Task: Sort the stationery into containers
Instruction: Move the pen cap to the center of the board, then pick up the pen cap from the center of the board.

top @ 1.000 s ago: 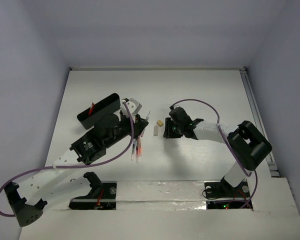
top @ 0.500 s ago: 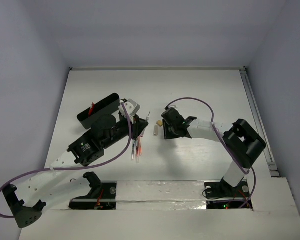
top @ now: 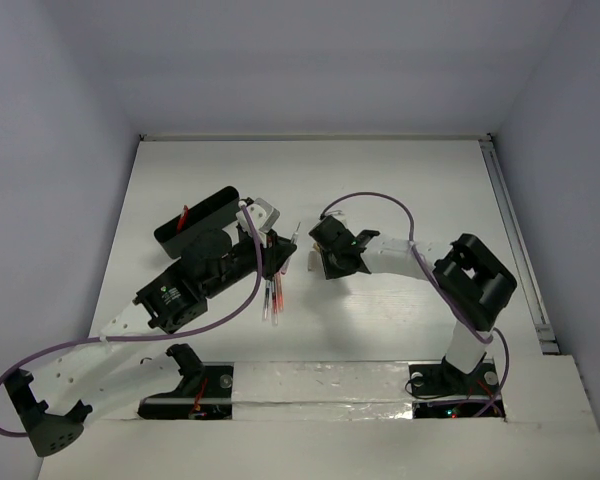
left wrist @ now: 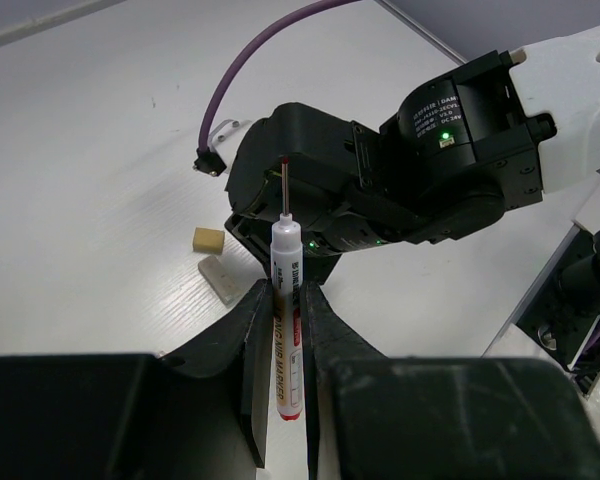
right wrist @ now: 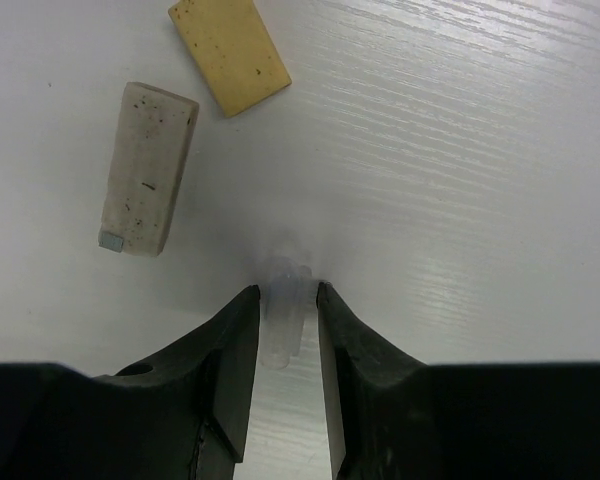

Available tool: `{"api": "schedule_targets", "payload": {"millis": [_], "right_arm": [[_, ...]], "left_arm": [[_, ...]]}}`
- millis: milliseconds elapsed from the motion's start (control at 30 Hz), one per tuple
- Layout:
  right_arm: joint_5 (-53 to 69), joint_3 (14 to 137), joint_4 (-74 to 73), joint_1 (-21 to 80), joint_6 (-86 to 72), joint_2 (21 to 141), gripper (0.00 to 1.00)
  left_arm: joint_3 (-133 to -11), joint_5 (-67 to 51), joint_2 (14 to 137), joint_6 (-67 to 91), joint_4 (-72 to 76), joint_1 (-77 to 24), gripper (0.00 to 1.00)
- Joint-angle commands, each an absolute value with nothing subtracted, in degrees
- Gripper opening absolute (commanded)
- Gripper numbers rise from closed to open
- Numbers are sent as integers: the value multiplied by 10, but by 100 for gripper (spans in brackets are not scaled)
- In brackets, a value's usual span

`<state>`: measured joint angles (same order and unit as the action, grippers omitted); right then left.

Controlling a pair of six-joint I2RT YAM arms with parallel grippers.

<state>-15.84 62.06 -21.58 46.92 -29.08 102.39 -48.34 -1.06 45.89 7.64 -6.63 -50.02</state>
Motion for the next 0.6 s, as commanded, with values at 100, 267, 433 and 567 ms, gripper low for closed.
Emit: {"api": "schedule_targets", "payload": {"millis": [100, 267, 433, 567], "right_arm": [[-182, 625, -243, 475, -279, 1065, 31], [-186, 604, -218, 475, -288, 1036, 0], [-204, 566, -164, 475, -301, 964, 0], [-215, 543, -110, 475, -302, 899, 0]], "left_arm": [[-479, -15, 448, 80, -40, -497, 0], [-479, -8, 448, 81, -40, -497, 0], [-480, -11, 453, 84, -38, -497, 0], [-478, -24, 459, 90, -34, -490, 0]]}}
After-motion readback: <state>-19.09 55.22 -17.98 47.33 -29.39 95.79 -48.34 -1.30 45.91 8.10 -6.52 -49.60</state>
